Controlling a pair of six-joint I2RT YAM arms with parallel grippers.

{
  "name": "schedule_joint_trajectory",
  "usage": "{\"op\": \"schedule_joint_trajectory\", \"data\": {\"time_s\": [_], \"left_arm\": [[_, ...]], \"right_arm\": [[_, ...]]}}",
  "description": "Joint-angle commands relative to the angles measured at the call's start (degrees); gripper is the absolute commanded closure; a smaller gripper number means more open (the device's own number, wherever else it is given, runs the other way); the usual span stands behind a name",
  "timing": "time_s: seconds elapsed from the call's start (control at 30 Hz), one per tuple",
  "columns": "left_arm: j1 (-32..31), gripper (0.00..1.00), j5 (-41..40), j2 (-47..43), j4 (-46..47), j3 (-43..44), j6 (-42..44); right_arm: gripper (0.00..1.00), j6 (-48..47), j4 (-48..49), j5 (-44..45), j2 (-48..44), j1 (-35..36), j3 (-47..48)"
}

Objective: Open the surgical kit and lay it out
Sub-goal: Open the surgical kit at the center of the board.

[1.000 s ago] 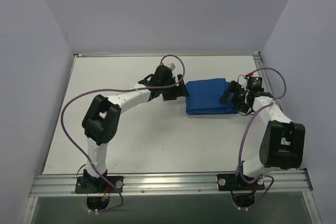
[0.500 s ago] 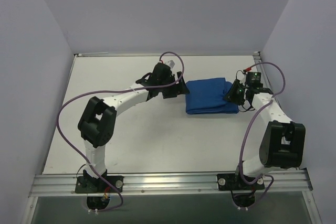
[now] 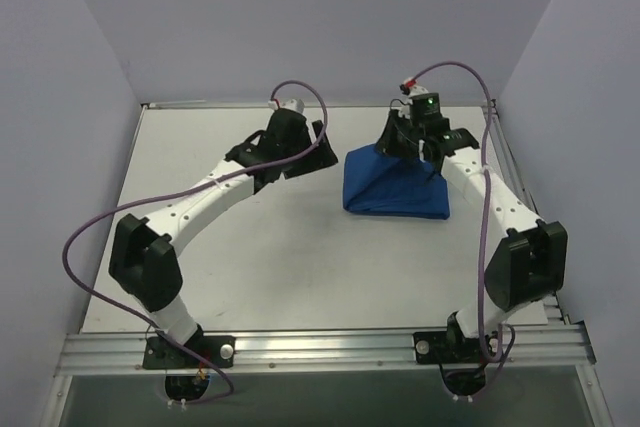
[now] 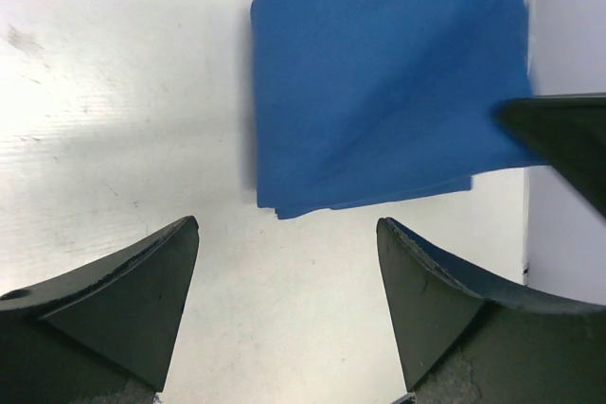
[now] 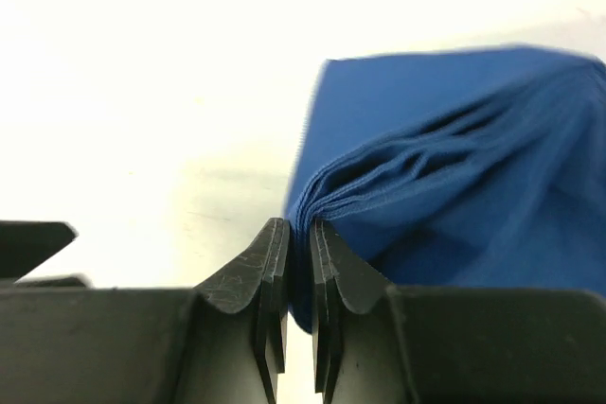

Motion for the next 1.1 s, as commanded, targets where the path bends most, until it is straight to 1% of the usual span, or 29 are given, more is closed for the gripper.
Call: {"op": "schedule_joint_trajectory", "data": {"time_s": [0.0, 0.13, 0.17, 0.2, 0.27, 0.3, 0.37, 0.4, 0.43, 0.47, 0.5, 0.57, 0.6, 0.67, 0.73, 0.83, 0.87, 0.9, 0.93, 0.97, 1.03, 1.07], "left_arm": [[0.14, 0.15, -7.23, -9.12, -3.39, -0.26, -0.14], [0.32, 0.15, -11.35, -16.31, -6.81, -2.53, -1.10], [0.40, 0.15, -13.19, -17.82, -7.17, -3.41, -1.63], [0.40, 0.15, -13.99, -19.14, -7.43, -4.29, -1.72], [0.75, 0.14, -16.36, -23.44, -7.87, -7.10, -2.85], [0.93, 0.12, -17.85, -24.76, -7.79, -8.07, -2.95], [1.89, 0.12, -19.61, -28.54, -8.92, -9.83, -3.74], [2.07, 0.11, -22.06, -29.69, -9.98, -10.36, -3.92], [2.25, 0.11, -22.95, -32.14, -9.99, -10.89, -3.92], [3.03, 0.11, -23.57, -33.20, -10.25, -11.42, -3.83], [3.39, 0.11, -25.32, -34.26, -11.21, -11.94, -3.92], [3.83, 0.10, -27.09, -37.16, -11.91, -12.12, -3.74], [4.27, 0.10, -27.88, -37.95, -12.62, -12.04, -3.65], [4.80, 0.10, -29.03, -40.41, -13.15, -11.95, -3.22], [5.32, 0.10, -29.99, -42.34, -14.29, -11.25, -3.22], [5.76, 0.10, -30.17, -44.37, -13.94, -10.72, -2.43], [5.85, 0.10, -30.08, -44.55, -13.85, -10.63, -2.08], [5.94, 0.10, -29.82, -44.64, -13.59, -10.54, -1.81], [6.20, 0.10, -29.21, -44.21, -13.24, -10.46, -1.37], [6.29, 0.10, -27.12, -43.77, -12.54, -10.54, -0.93], [6.55, 0.10, -25.69, -42.02, -11.49, -10.98, -0.67], [6.64, 0.12, -20.82, -41.40, -10.26, -11.76, -0.58]], "right_arm": [[1.00, -0.64, -2.29, 3.47, 4.85, 5.62, 6.40], [1.00, -1.70, -4.41, 6.11, 11.98, 12.29, 13.70], [1.00, -1.79, -4.59, 6.55, 13.39, 15.09, 16.59], [1.00, -1.96, -5.28, 7.68, 16.80, 16.43, 18.18], [1.00, -1.70, -6.34, 9.09, 20.33, 18.80, 21.34], [1.00, -1.26, -7.13, 9.45, 23.83, 20.81, 24.49], [1.00, 0.23, -6.96, 8.67, 27.19, 22.76, 27.41], [1.00, 0.76, -6.09, 8.14, 30.25, 25.03, 30.21], [0.96, 1.63, -6.26, 8.05, 32.02, 26.10, 32.06], [0.88, 1.99, -6.69, 8.05, 33.78, 27.24, 34.26], [0.63, 2.43, -7.83, 7.44, 37.10, 28.64, 38.54], [0.50, 2.87, -8.98, 7.07, 39.06, 29.88, 41.56], [0.34, 3.13, -8.90, 8.04, 38.28, 30.41, 41.75], [0.20, 3.66, -6.45, 8.57, 35.48, 30.77, 37.81], [0.19, 4.19, -4.94, 8.57, 30.47, 30.24, 34.13], [0.20, 4.10, -6.26, 9.01, 24.32, 29.80, 31.30], [0.20, 4.19, -6.26, 9.45, 22.56, 29.80, 27.99], [0.22, 4.80, -6.43, 12.67, 18.54, 29.62, 25.86], [0.23, 5.67, -6.35, 13.66, 16.33, 29.10, 23.58], [0.24, 5.86, -4.95, 15.32, 12.30, 27.18, 17.73], [0.27, 6.82, -4.59, 16.22, 8.94, 23.67, 12.07], [0.29, 7.09, -3.89, 15.70, 5.88, 19.90, 6.48]]}}
